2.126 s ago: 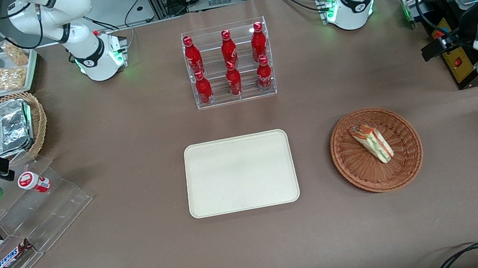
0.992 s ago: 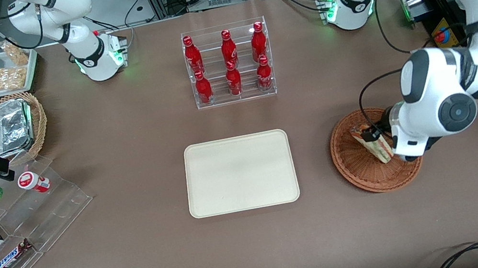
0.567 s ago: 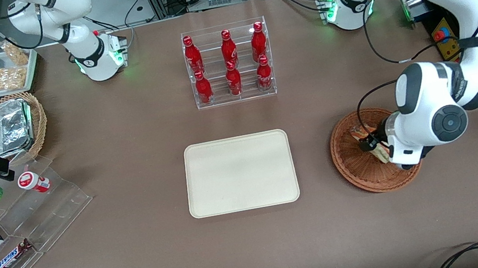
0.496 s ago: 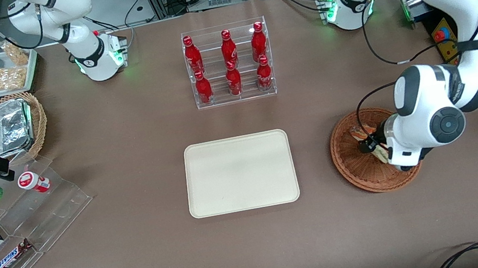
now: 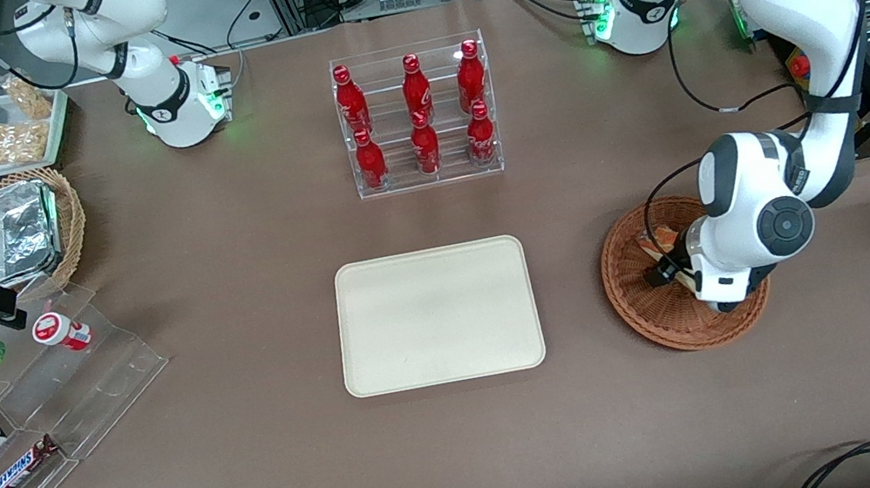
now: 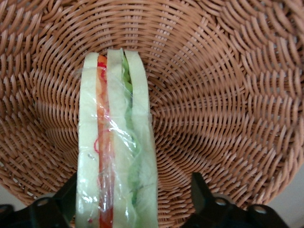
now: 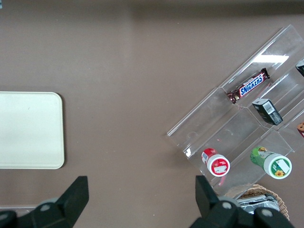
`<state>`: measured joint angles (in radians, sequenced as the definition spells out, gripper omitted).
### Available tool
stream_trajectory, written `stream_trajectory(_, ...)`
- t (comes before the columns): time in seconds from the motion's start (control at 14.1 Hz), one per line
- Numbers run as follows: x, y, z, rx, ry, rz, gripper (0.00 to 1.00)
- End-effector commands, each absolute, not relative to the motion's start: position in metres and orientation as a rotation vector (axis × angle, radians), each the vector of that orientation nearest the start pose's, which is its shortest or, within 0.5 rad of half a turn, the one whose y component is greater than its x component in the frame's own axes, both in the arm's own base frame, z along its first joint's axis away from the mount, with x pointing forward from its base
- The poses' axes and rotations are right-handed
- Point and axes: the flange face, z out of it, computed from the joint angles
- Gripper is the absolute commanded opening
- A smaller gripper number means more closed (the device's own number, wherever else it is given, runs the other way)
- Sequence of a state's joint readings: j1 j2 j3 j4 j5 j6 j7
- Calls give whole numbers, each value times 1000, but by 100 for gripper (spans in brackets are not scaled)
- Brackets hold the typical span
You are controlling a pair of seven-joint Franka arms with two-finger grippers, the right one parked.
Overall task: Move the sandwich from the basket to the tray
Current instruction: 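Lower the left gripper onto the wrapped sandwich and close on it, then lift the sandwich and carry it with the left gripper over the tray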
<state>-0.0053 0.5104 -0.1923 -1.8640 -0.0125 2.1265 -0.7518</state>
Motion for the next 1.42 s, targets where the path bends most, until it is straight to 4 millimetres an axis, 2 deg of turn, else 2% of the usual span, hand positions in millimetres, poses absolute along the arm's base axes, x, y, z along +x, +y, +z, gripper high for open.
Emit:
stream_trajectory(0.0,602,-109,236,-2944,-941,373,27)
stream_trajectory(0.07,603,-109,238,-2940,-955,368,13)
stream_trajectory(0.14,604,-109,240,-2943,-956,362,8)
stream_trajectory(0.35,605,-102,255,-2982,-842,346,8)
stream_trajectory(0.57,602,-102,317,-2992,-718,381,11)
stream_trajectory(0.71,603,-112,355,-2991,-652,436,11)
stream_trajectory(0.78,603,-124,373,-2999,-623,461,10)
stream_trajectory(0.99,602,-193,421,-3103,-452,419,9)
stream_trajectory(1.06,603,-213,429,-3132,-412,406,9)
stream_trajectory(1.28,584,-293,418,-3168,-203,376,6)
stream_trajectory(1.35,578,-328,412,-3161,-102,319,6)
